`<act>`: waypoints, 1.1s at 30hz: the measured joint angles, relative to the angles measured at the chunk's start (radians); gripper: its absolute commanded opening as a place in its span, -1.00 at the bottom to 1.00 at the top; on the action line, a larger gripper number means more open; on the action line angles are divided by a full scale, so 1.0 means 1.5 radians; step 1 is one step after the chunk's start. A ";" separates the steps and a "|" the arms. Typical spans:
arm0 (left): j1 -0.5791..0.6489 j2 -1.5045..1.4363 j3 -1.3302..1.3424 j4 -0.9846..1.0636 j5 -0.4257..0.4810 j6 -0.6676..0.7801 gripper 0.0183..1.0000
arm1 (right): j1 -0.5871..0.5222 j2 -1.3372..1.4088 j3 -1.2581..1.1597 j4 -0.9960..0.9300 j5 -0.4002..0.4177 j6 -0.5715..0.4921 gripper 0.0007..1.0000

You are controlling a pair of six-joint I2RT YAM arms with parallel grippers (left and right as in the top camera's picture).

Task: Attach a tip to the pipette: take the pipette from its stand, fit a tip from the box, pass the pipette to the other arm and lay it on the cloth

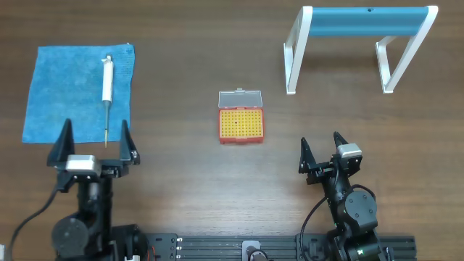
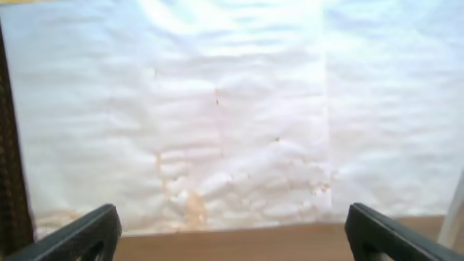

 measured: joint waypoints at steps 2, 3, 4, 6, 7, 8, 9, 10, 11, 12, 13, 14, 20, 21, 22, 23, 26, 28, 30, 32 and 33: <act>0.000 -0.023 -0.073 0.056 0.010 -0.022 1.00 | 0.000 0.000 0.000 0.000 0.000 0.000 0.67; -0.001 -0.027 -0.093 0.070 0.012 -0.027 1.00 | 0.000 0.000 0.000 0.000 0.000 0.000 0.67; -0.008 -0.031 -0.123 0.091 0.012 -0.035 1.00 | 0.000 0.000 0.000 0.000 0.000 0.000 0.67; -0.023 -0.032 -0.145 0.072 0.011 -0.041 1.00 | 0.000 0.000 0.000 0.000 0.000 0.000 0.68; -0.039 -0.032 -0.150 0.045 0.008 -0.043 1.00 | 0.000 0.000 0.000 0.000 0.000 0.000 0.67; -0.050 -0.032 -0.150 0.033 0.004 -0.044 1.00 | 0.000 0.000 0.000 0.000 0.000 0.000 0.68; -0.058 -0.033 -0.150 0.015 0.000 -0.044 0.99 | 0.000 0.000 0.000 0.000 0.000 0.000 0.67; -0.067 -0.033 -0.150 -0.007 -0.003 -0.044 1.00 | 0.000 0.000 0.000 0.000 0.000 0.000 0.67; -0.072 -0.034 -0.150 -0.024 -0.005 -0.044 1.00 | 0.000 0.000 0.000 0.000 0.000 0.000 0.68; -0.081 -0.034 -0.150 -0.053 -0.009 -0.044 1.00 | 0.000 0.000 0.000 0.000 0.000 0.000 0.68; -0.086 -0.034 -0.150 -0.068 -0.009 -0.044 1.00 | 0.000 0.000 0.000 0.000 0.000 0.000 0.67; -0.094 -0.035 -0.150 -0.098 -0.011 -0.044 1.00 | 0.000 0.000 0.000 0.000 0.000 0.000 0.67; -0.100 -0.035 -0.150 -0.141 -0.011 -0.044 1.00 | 0.000 0.000 0.000 0.000 0.000 0.000 0.68; -0.100 -0.035 -0.150 -0.141 -0.011 -0.044 1.00 | 0.000 0.000 0.000 0.000 0.000 0.000 0.68; -0.100 -0.035 -0.150 -0.141 -0.011 -0.044 1.00 | 0.000 0.000 0.000 0.000 0.000 0.000 0.68; -0.100 -0.035 -0.150 -0.141 -0.011 -0.044 1.00 | 0.000 0.000 0.000 0.000 0.000 0.000 0.67; -0.100 -0.035 -0.150 -0.141 -0.011 -0.044 1.00 | 0.000 0.000 0.000 0.000 0.000 0.000 0.67; -0.100 -0.035 -0.150 -0.141 -0.011 -0.044 1.00 | 0.000 0.000 0.000 0.000 0.000 0.000 0.68; -0.100 -0.035 -0.150 -0.141 -0.011 -0.044 1.00 | 0.000 0.000 0.000 0.000 0.000 0.000 0.68; -0.100 -0.035 -0.150 -0.141 -0.011 -0.044 1.00 | 0.000 0.000 0.000 0.000 0.000 0.000 0.68; -0.100 -0.035 -0.150 -0.141 -0.011 -0.044 1.00 | 0.000 0.000 0.000 0.000 0.000 0.000 0.68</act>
